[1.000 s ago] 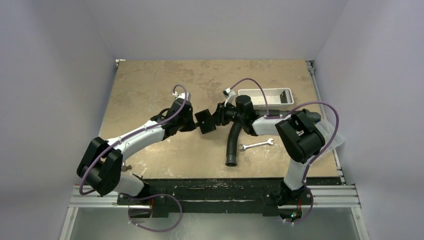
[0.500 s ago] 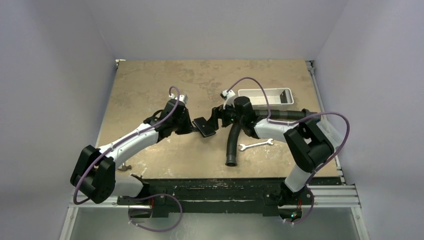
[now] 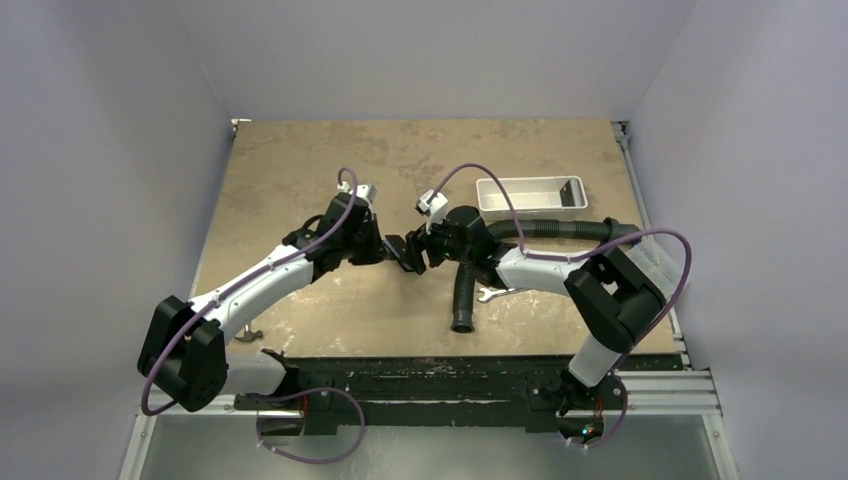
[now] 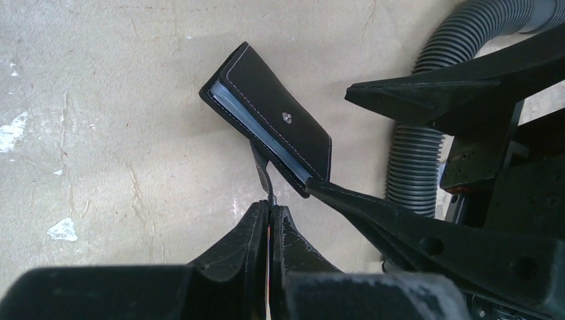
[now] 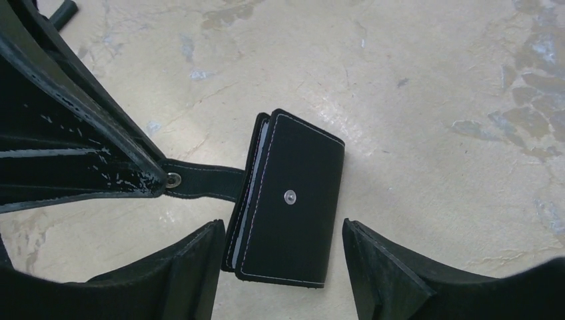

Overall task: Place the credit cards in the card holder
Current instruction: Open the card holder at the center of the board.

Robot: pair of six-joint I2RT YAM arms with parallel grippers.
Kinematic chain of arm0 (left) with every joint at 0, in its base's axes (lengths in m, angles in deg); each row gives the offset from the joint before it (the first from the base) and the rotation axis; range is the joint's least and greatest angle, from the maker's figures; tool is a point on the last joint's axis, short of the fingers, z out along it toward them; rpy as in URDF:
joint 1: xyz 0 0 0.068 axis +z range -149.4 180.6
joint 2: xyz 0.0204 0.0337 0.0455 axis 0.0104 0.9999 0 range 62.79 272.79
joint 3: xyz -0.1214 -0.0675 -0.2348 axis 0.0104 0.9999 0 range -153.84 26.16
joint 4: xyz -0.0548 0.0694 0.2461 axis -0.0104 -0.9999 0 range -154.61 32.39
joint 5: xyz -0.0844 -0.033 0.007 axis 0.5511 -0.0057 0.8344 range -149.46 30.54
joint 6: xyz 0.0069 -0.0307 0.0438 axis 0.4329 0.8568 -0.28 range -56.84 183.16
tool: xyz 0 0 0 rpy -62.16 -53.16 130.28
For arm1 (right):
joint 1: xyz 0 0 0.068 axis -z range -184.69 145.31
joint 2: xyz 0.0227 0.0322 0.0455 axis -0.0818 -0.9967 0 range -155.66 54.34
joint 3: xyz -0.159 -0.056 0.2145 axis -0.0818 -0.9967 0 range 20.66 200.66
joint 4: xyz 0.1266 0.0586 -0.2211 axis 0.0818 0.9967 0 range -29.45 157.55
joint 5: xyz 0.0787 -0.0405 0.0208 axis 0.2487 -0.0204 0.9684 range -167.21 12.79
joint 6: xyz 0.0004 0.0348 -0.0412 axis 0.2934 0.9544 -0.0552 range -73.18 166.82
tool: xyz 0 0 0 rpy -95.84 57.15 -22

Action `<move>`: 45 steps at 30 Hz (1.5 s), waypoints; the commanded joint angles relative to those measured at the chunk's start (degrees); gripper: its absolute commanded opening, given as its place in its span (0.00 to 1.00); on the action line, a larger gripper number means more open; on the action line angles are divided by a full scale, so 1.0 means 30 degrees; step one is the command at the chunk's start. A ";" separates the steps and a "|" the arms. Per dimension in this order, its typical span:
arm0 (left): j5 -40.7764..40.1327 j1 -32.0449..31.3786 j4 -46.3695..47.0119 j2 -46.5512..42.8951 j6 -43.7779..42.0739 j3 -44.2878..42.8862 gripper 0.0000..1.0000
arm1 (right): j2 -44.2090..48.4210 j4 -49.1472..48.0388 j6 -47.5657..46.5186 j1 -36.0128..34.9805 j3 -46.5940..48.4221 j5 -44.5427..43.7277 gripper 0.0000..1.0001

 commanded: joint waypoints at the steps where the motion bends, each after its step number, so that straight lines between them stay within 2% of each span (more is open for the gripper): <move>1: -0.0156 0.0105 -0.0125 -0.0620 -0.0642 -0.0832 0.00 | 0.0283 -0.1192 0.0223 -0.0069 0.0066 0.0002 0.70; 4: -0.0156 0.0092 -0.0215 -0.0690 -0.0693 -0.0814 0.00 | -0.0252 -0.0721 0.0237 -0.0067 0.0564 0.0312 0.63; 8: -0.0156 0.0090 -0.0215 -0.0816 -0.0744 -0.0846 0.00 | -0.0609 -0.0544 -0.0058 -0.0071 0.0820 0.0326 0.68; 11: -0.0156 0.0097 -0.0215 -0.0830 -0.0760 -0.0948 0.00 | -0.0954 -0.0220 -0.0065 -0.0073 0.1144 0.0212 0.67; 19: -0.0156 0.0120 -0.0202 -0.0779 -0.0879 -0.0782 0.00 | -0.0809 -0.0315 0.0303 -0.0071 0.1009 0.0195 0.52; 22: -0.0581 0.0116 -0.0217 -0.0772 -0.0929 -0.0658 0.00 | -0.0697 -0.0529 0.0469 -0.0070 0.0853 0.0329 0.44; 26: -0.0940 0.0116 -0.0451 -0.0772 -0.1020 -0.0447 0.00 | -0.0722 -0.0637 0.0688 -0.0040 0.0814 0.0275 0.28; 29: -0.1255 0.0117 -0.0778 -0.0747 -0.1180 -0.0259 0.00 | -0.0680 -0.0651 0.0753 -0.0025 0.0765 0.0242 0.25; 31: -0.1420 0.0116 -0.1015 -0.0761 -0.1291 -0.0086 0.00 | -0.0639 -0.0717 0.0836 0.0027 0.0729 0.0290 0.26; 34: -0.1367 0.0124 -0.1065 -0.0956 -0.1353 0.0308 0.00 | -0.0609 -0.0794 0.1052 0.0144 0.0676 0.0399 0.36; 36: -0.1139 0.0116 -0.0994 -0.1045 -0.1422 0.0537 0.00 | -0.0605 -0.0868 0.1148 0.0219 0.0652 0.0417 0.39; 39: -0.0801 0.0119 -0.1002 -0.1051 -0.1547 0.0777 0.00 | -0.0713 -0.0815 0.1197 0.0277 0.0722 0.0533 0.43; 45: -0.0484 0.0117 -0.0978 -0.1086 -0.1625 0.1013 0.00 | -0.0894 -0.0713 0.1197 0.0279 0.0843 0.0711 0.44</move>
